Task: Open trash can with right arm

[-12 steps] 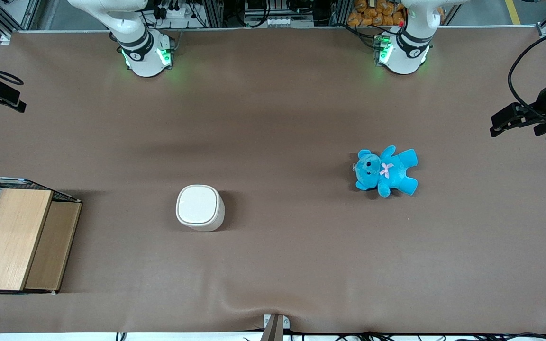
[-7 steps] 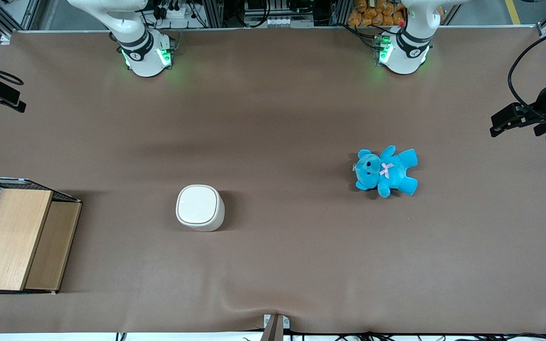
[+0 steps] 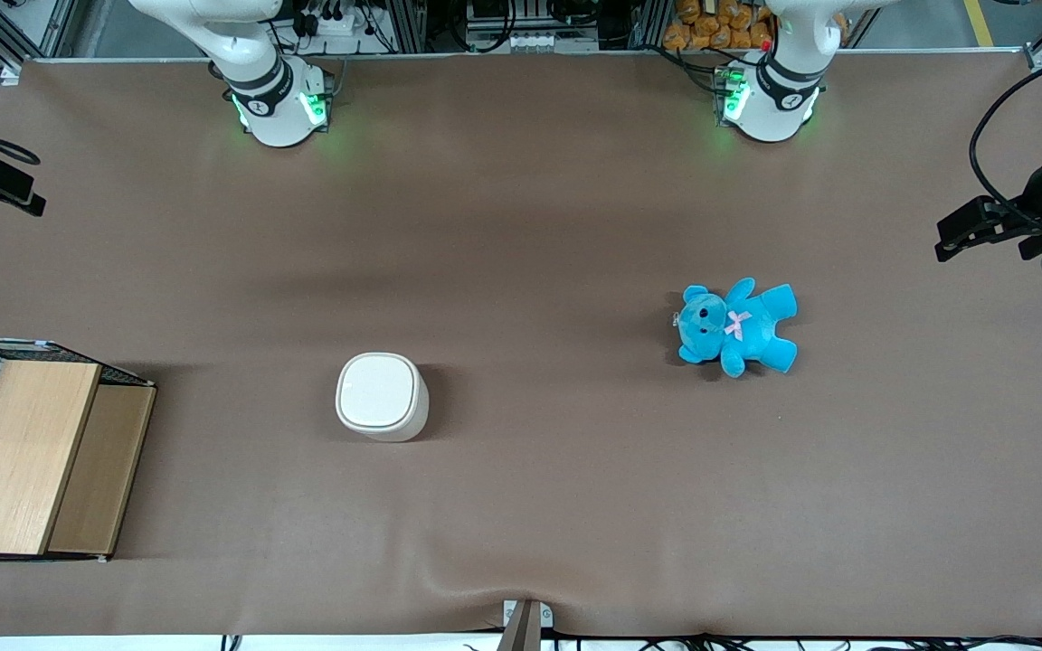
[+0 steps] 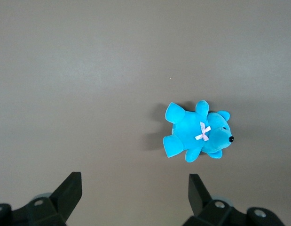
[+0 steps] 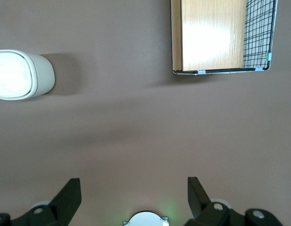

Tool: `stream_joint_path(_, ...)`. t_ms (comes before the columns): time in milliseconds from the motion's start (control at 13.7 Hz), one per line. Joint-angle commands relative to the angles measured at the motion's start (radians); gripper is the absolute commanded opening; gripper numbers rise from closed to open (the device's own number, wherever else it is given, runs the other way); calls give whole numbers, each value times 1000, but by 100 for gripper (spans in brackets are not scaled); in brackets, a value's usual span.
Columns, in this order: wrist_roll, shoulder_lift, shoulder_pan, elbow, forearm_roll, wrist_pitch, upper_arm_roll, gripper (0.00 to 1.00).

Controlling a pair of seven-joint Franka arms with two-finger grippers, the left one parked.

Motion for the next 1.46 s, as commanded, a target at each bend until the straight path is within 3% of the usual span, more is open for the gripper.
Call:
stream_joint_path(0, -2, 15, -12, 21, 4, -10, 17, 100)
stream_joint_path(366, -2, 34, 3, 12, 38, -12, 20, 100)
stream_joint_path(659, 12, 119, 109, 12, 93, 19, 20, 100)
stream_joint_path(1098, 10, 248, 193, 14, 93, 114, 19, 100)
stream_joint_path(1390, 10, 371, 200, 14, 107, 218, 20, 97)
